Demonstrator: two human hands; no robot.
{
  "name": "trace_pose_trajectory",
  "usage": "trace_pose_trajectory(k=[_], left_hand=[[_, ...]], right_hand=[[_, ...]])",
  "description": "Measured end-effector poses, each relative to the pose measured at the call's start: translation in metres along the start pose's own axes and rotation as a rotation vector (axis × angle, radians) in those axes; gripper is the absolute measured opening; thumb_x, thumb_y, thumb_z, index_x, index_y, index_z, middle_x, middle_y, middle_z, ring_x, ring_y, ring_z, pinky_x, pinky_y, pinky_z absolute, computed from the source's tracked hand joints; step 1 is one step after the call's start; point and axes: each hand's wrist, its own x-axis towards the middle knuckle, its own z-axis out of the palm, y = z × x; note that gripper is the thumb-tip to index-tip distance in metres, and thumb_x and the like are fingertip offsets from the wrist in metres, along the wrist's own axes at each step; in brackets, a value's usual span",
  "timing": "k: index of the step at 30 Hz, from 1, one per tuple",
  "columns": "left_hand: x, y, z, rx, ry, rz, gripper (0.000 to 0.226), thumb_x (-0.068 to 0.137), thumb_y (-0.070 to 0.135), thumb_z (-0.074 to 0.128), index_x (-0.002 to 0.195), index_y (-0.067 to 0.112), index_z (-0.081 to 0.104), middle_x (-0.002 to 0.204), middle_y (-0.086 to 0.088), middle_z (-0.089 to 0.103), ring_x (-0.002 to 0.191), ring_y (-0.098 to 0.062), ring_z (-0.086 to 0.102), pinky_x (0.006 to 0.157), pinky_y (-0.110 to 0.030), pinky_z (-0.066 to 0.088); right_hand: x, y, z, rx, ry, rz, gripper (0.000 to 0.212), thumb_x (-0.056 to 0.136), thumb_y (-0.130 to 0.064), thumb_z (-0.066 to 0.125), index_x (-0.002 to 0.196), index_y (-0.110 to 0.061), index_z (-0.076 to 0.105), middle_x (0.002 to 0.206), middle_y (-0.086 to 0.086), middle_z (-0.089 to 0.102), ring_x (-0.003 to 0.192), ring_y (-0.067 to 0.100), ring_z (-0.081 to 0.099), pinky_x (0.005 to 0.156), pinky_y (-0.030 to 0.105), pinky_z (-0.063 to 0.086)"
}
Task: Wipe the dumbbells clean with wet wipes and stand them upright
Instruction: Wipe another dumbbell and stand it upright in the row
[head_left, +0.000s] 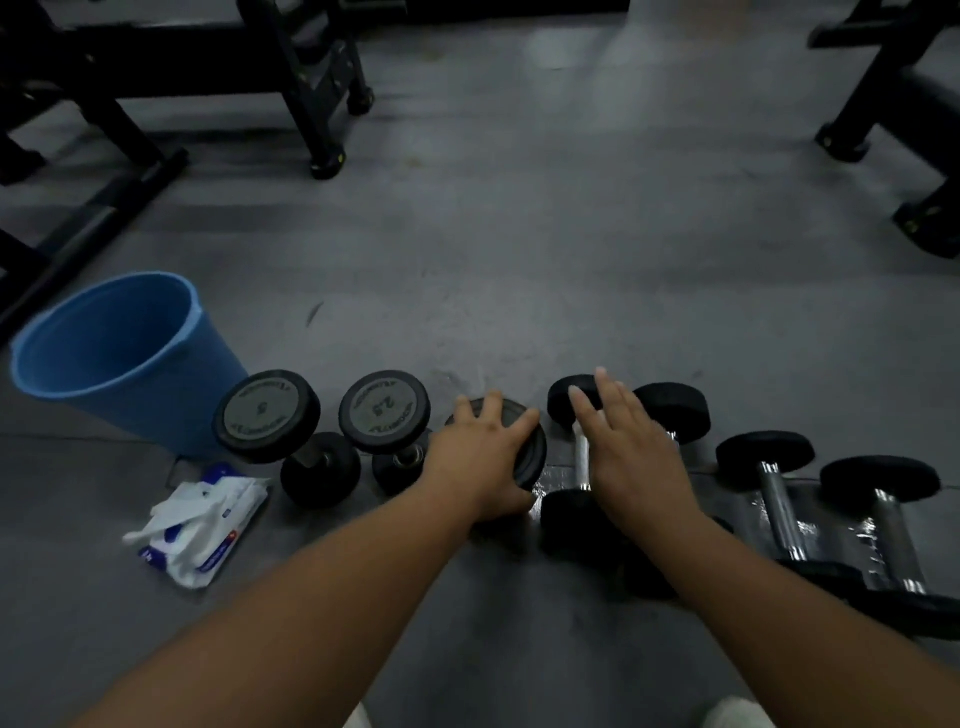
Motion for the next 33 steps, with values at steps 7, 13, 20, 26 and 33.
trace_pose_trajectory(k=[7,13,20,26,33], left_hand=[[0.073,-0.017,-0.005,-0.042,0.038,-0.036,0.103,0.070,0.070,0.065,0.150,0.043,0.007,0.156,-0.008,0.010,0.135,-0.046,0.021,0.089,-0.055,0.052],[0.092,-0.030,0.017,0.002,0.023,-0.064,0.103,0.067,0.073,0.064,0.149,0.044,0.009,0.156,-0.008,0.011,0.135,-0.043,0.025,0.091,-0.053,0.050],[0.092,-0.026,0.012,0.029,-0.031,-0.106,0.111,0.074,0.076,0.058,0.152,0.041,-0.013,0.163,-0.004,-0.015,0.149,-0.041,-0.006,0.106,-0.068,0.027],[0.043,0.054,0.066,0.066,0.254,0.268,0.102,0.081,0.066,0.057,0.158,0.019,0.008,0.165,-0.015,-0.003,0.152,-0.032,-0.001,0.121,-0.051,0.005],[0.029,0.097,0.119,-0.031,0.100,0.203,0.088,0.069,0.047,0.077,0.144,0.015,0.045,0.140,-0.012,0.053,0.122,-0.031,0.054,0.095,-0.041,0.050]], right_hand=[[0.052,0.017,0.020,0.000,-0.037,0.017,0.074,0.084,-0.006,0.049,0.152,-0.023,0.024,0.162,0.007,0.008,0.147,0.029,0.016,0.104,0.043,0.036],[0.057,0.028,0.039,-0.017,-0.093,0.029,0.069,0.090,-0.008,0.042,0.153,-0.025,0.018,0.162,0.004,0.002,0.148,0.026,0.010,0.108,0.041,0.030],[0.047,0.040,0.044,-0.022,-0.095,0.066,0.064,0.092,-0.012,0.045,0.151,-0.023,0.025,0.161,0.008,0.010,0.146,0.029,0.018,0.103,0.043,0.036],[0.016,0.061,0.039,-0.029,-0.113,0.087,0.067,0.089,-0.011,0.048,0.151,-0.021,0.027,0.160,0.010,0.014,0.145,0.030,0.021,0.100,0.047,0.041],[-0.021,0.074,0.051,-0.041,-0.127,0.076,0.065,0.084,-0.013,0.059,0.146,-0.017,0.038,0.156,0.014,0.027,0.138,0.035,0.035,0.097,0.046,0.044]])
